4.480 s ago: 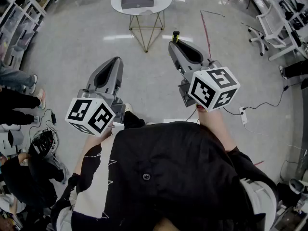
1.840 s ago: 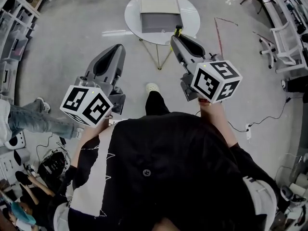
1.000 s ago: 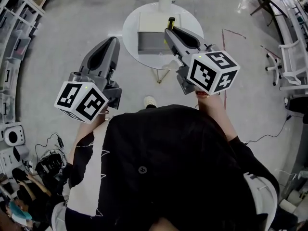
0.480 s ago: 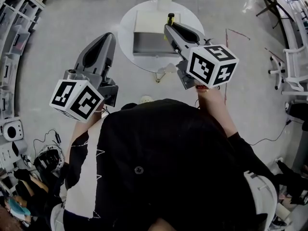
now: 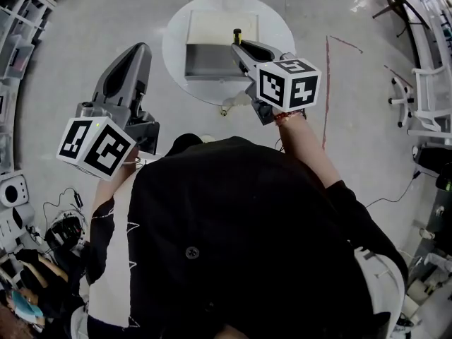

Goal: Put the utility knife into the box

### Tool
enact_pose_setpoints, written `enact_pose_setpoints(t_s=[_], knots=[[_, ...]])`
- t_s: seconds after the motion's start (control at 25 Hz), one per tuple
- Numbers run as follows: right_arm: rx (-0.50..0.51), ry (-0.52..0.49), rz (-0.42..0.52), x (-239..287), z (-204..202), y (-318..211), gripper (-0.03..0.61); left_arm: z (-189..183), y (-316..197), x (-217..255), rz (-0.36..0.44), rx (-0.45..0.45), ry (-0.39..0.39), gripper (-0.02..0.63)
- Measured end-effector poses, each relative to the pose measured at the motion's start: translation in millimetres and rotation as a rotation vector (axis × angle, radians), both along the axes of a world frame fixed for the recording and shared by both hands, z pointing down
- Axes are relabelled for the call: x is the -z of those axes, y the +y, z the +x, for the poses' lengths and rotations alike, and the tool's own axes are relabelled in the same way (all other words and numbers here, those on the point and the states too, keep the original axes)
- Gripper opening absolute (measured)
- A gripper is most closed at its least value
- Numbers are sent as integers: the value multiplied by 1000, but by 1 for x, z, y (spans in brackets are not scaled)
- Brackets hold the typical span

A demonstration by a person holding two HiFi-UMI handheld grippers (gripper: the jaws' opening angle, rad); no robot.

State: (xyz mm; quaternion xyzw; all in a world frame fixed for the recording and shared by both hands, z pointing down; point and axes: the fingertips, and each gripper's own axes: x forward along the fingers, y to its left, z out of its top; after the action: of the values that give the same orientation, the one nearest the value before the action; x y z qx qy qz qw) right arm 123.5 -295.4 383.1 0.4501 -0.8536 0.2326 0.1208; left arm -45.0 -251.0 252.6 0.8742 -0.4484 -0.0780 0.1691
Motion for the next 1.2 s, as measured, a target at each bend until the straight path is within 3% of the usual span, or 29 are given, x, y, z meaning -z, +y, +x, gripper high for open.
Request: enact_pose_setpoints(t_s=[0.56,1.2], knots=[[-33,123,-240,-113,18,-31,60,-43,-32,-15,-52,102,-6,11],[114,301,-423,-190,17,-48,60,-90,-40,-32,-113,230,7,11]])
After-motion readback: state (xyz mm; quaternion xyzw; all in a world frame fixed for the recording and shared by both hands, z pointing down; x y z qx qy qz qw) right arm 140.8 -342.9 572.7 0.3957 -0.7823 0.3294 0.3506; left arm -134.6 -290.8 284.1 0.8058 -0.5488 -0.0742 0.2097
